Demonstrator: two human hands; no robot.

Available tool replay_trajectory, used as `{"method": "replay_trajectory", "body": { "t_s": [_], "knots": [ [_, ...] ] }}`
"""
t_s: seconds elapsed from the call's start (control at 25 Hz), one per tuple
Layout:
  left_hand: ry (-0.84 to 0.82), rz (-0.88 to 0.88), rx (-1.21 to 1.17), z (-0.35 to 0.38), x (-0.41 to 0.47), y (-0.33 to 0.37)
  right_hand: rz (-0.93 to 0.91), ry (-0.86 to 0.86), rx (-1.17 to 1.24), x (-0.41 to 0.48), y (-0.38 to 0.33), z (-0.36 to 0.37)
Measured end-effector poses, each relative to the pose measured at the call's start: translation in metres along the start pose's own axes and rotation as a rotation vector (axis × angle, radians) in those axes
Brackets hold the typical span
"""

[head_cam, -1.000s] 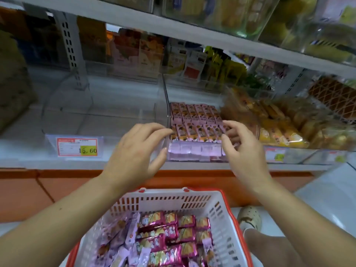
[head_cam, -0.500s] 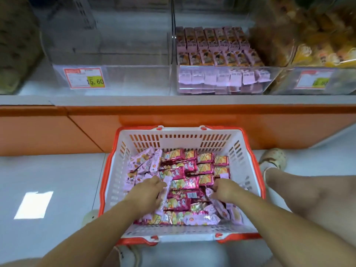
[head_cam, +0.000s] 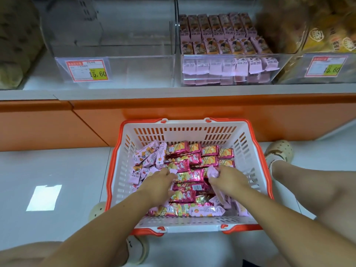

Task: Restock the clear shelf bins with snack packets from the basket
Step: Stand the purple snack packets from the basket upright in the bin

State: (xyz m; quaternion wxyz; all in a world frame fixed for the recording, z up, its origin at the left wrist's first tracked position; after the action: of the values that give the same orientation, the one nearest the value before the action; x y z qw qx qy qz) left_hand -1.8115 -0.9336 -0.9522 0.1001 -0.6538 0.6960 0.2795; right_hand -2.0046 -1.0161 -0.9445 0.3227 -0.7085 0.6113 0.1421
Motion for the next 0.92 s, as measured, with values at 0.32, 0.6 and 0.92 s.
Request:
{"method": "replay_trajectory", "body": {
  "t_s": [0.32,0.6,0.92],
  "knots": [
    [0.027,0.006,-0.867,-0.034,-0.002,0.043,-0.055,-0.205,1.207,-0.019,-0.042,-0.001],
    [-0.151,-0.054,-1.24,-0.032,-0.012,0.049,-0.109,-0.275,1.339,-0.019,-0.051,-0.006],
    [-0.099,-0.071,-1.222,-0.039,-0.011,0.046,-0.06,-0.042,1.214,-0.02,-0.048,-0.022]
  ]
}}
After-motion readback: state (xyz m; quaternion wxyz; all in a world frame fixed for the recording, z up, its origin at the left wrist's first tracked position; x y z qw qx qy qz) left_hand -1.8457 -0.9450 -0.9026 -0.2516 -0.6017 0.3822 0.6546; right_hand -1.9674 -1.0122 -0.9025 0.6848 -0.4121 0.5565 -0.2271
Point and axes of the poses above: each hand's wrist, its own x-axis towards the middle knuckle, its own z-axis out of the palm, y = z × x, the point moved 10 cm from there along x, towards the middle knuckle, and after that the axes turned 4 degrees about x, right-handed, at the moved point
